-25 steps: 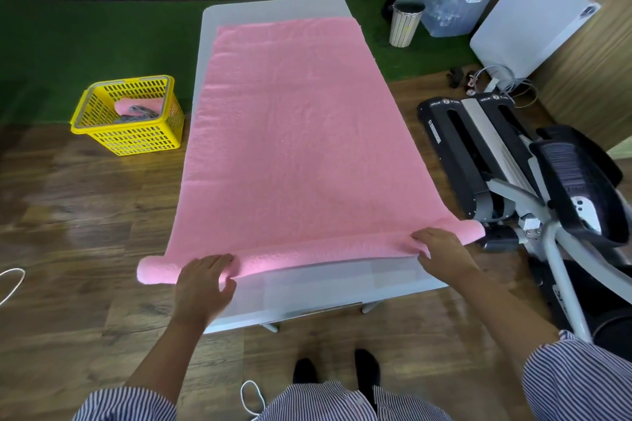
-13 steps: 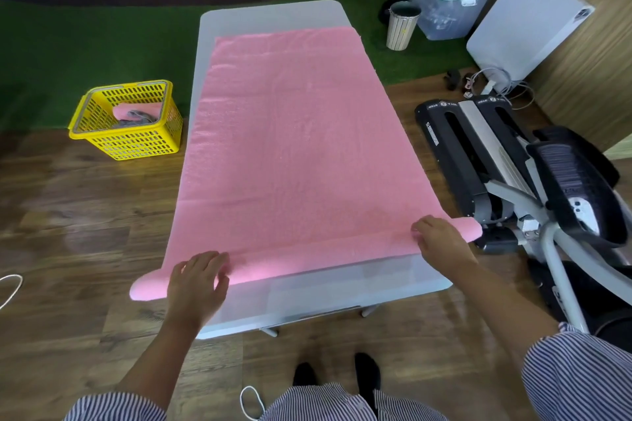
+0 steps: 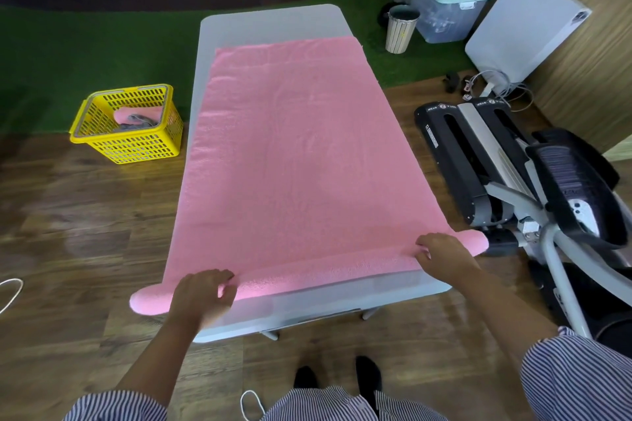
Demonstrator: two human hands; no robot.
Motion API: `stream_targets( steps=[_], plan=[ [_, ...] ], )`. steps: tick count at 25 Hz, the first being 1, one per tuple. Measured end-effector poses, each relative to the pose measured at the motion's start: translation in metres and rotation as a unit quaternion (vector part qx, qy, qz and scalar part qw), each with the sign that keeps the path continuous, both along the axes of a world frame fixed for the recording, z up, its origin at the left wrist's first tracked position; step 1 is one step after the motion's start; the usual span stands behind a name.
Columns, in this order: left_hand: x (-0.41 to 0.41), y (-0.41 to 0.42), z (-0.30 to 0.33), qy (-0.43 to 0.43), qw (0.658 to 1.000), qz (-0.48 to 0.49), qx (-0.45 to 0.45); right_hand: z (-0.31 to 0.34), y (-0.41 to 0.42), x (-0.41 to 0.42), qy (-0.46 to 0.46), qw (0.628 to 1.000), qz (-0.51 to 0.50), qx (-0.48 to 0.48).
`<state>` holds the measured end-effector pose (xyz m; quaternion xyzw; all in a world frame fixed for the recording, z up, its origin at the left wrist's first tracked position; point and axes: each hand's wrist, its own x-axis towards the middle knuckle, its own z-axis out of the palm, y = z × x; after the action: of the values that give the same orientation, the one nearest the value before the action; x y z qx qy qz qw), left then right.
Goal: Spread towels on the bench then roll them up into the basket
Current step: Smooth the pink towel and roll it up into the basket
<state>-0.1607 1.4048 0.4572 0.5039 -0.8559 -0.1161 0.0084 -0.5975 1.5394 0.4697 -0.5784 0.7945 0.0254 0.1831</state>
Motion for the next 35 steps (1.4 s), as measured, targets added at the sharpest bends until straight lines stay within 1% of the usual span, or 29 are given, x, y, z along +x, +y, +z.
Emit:
stream_targets(
  steps=[1, 3, 5, 7, 11, 13, 15, 17, 19, 20, 22, 23, 25, 26, 27, 30, 32, 35],
  plan=[
    [0.0, -0.002, 0.0, 0.015, 1.0, -0.003, -0.013, -0.002, 0.002, 0.0, 0.001, 1.0, -0.001, -0.009],
    [0.0, -0.003, 0.003, 0.03, 0.998, -0.011, -0.063, -0.006, 0.003, -0.001, 0.018, 0.998, -0.007, -0.062],
    [-0.001, -0.001, 0.004, 0.039, 0.995, 0.017, -0.089, -0.007, 0.002, -0.001, 0.034, 0.993, -0.019, -0.107],
    [-0.002, 0.001, 0.003, 0.046, 0.996, 0.035, -0.074, -0.008, 0.001, 0.001, 0.024, 0.995, -0.036, -0.093],
    [0.002, 0.001, -0.004, 0.039, 0.998, 0.013, -0.048, -0.002, 0.005, 0.002, -0.055, 0.996, -0.043, -0.062],
    [0.001, 0.002, -0.004, 0.032, 0.998, 0.019, -0.053, -0.001, 0.007, -0.001, -0.047, 0.998, -0.014, -0.037],
    [-0.002, 0.006, 0.001, 0.016, 0.998, 0.034, -0.044, 0.001, 0.009, -0.002, -0.031, 0.999, -0.007, -0.035],
    [0.0, 0.008, 0.004, 0.002, 0.999, 0.047, -0.02, 0.002, 0.009, 0.0, -0.037, 0.999, -0.017, -0.027],
    [0.004, 0.008, 0.004, 0.007, 0.999, 0.049, 0.011, 0.002, 0.011, 0.0, -0.05, 0.998, -0.026, -0.015],
    [0.007, 0.007, 0.003, 0.016, 0.999, 0.036, 0.004, 0.002, 0.012, 0.0, -0.053, 0.998, -0.027, -0.009],
    [0.011, 0.009, 0.0, 0.024, 0.998, -0.003, -0.051, 0.002, 0.012, 0.0, -0.031, 0.999, -0.018, -0.02],
    [0.011, 0.009, -0.002, 0.031, 0.996, 0.0, -0.089, 0.001, 0.01, 0.0, -0.013, 0.999, -0.015, -0.047],
    [0.01, 0.008, -0.002, 0.047, 0.991, 0.031, -0.119, 0.002, 0.006, 0.002, -0.004, 0.994, -0.029, -0.102],
    [0.01, 0.008, -0.003, 0.051, 0.992, 0.033, -0.112, 0.002, 0.005, 0.002, -0.007, 0.994, -0.035, -0.107],
    [0.011, 0.008, -0.006, 0.049, 0.993, 0.025, -0.1, 0.001, 0.005, 0.002, -0.012, 0.995, -0.033, -0.089],
    [0.016, 0.011, -0.016, 0.029, 0.998, -0.009, -0.058, -0.003, 0.008, 0.003, -0.005, 1.0, -0.002, -0.007],
    [0.014, 0.01, -0.018, 0.032, 0.999, 0.006, -0.035, -0.004, 0.009, 0.003, 0.0, 1.0, -0.001, -0.011],
    [0.007, 0.011, -0.009, 0.031, 0.998, 0.009, -0.051, -0.003, 0.013, 0.006, 0.015, 0.999, -0.013, -0.047]
  ],
)
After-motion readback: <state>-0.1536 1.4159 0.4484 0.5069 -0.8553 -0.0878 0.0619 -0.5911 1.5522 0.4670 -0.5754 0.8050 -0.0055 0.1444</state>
